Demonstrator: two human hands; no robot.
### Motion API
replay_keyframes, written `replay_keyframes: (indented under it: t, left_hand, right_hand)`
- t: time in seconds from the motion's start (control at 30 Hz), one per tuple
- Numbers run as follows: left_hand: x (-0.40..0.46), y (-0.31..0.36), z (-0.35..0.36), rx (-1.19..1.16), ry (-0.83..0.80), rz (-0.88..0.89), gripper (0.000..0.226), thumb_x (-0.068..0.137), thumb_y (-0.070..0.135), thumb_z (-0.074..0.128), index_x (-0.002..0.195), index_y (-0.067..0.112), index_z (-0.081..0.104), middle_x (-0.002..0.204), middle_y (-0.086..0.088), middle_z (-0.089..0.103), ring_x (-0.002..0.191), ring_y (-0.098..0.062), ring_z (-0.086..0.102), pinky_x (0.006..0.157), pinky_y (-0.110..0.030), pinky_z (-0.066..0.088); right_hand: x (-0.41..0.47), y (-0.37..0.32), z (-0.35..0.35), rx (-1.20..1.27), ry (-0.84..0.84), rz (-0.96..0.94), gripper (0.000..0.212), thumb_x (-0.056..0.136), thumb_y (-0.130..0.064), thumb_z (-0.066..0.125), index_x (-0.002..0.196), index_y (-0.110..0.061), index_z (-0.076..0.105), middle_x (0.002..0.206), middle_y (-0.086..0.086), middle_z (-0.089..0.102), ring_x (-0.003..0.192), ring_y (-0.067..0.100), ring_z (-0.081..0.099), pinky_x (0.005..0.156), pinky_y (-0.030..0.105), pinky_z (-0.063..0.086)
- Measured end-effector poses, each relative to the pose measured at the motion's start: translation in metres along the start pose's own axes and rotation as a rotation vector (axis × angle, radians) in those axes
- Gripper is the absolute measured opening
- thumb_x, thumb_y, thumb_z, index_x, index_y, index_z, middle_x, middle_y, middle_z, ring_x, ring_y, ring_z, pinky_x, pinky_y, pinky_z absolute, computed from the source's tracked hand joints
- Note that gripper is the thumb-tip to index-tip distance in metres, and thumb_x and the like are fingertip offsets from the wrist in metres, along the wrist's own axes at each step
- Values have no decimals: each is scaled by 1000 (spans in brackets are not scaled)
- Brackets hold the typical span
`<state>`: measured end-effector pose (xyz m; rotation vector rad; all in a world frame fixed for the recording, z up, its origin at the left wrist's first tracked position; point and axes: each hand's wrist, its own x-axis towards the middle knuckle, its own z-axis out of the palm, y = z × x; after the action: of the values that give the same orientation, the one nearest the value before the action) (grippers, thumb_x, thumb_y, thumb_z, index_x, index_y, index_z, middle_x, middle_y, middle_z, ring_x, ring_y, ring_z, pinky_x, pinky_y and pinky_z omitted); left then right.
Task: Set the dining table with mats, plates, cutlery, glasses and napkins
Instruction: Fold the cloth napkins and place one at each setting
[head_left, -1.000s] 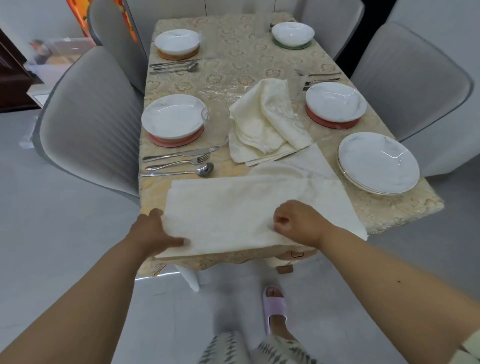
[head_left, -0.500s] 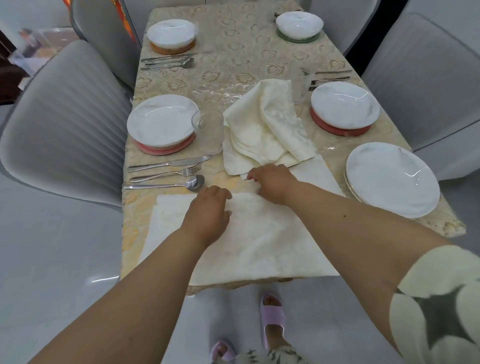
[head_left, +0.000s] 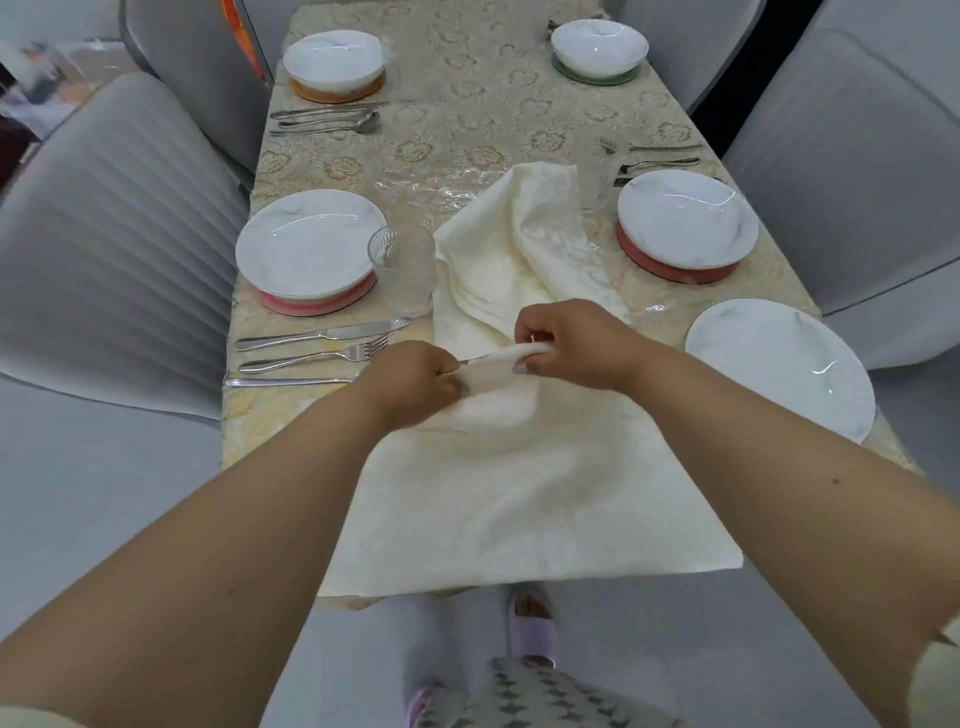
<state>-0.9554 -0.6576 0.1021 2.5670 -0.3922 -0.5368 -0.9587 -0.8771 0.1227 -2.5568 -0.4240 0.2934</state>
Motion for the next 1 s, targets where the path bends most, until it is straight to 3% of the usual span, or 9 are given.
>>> replay_keyframes:
  t: [0.07,0.17,0.33,0.43,0.57,0.7,0.8,0.9,1.0]
  left_hand:
    - [1,-3,-11,28,59,6,20,89,27,62,76,13,65,78,-7,63,75,-21,55,57,-26,33]
    - [1,-8,-30,20,178,1,21,91,28,62,101,11,67,99,-4,64,92,-23,57,71,-26,36]
    - [-3,-31,-52,283,228,118,21,87,24,67,80,4,63,73,-11,61,80,-36,57,66,-34,40]
    - [-14,-41,-58,319,324,178,19,83,22,72,76,5,67,62,-8,54,71,-35,54,61,-32,33]
    - [-41,-53,-51,429,360,280,16,74,22,81,69,12,68,58,-3,62,58,-27,50,61,-31,35]
    - [-73,-70,-26,469,339,289,13,69,17,83,67,18,70,61,3,66,59,-27,60,67,-34,44]
    - [-89,-83,-4,451,321,277,16,66,9,83,66,18,70,62,2,64,56,-26,60,66,-36,48]
    - [-100,-92,15,411,296,256,20,64,3,83,67,17,69,63,2,63,57,-24,59,62,-34,48]
    - [-109,-96,32,399,273,158,16,70,13,81,82,17,71,77,-1,66,73,-26,61,67,-36,46]
  right_hand:
    - [0,4,-9,-103,-31,18,16,80,-31,73,88,-22,62,71,-7,55,70,13,47,57,21,34]
    - [1,12,-18,-182,-1,66,20,81,-31,72,89,-15,64,69,-4,55,74,18,47,57,22,32]
    - [-1,24,-24,-308,34,104,19,82,-28,70,88,-11,66,87,5,62,86,26,56,65,31,34]
    - [-9,26,-26,-379,90,132,19,84,-25,69,91,-7,66,88,7,59,84,28,56,65,30,31]
    - [-37,24,-19,-328,204,136,10,83,-22,68,83,-12,68,82,3,60,77,26,57,65,30,36]
    - [-71,18,7,-285,226,127,3,81,-17,70,83,-16,68,81,-4,54,74,20,53,64,28,35]
    - [-92,20,33,-325,190,133,15,79,-6,64,88,-17,67,88,0,56,81,23,55,63,31,40]
    - [-105,26,54,-397,109,208,22,80,-3,56,94,-17,66,93,1,55,88,26,56,63,29,34]
    - [-115,30,67,-396,-18,297,30,82,-9,55,108,-21,63,104,-1,55,99,23,54,73,28,34]
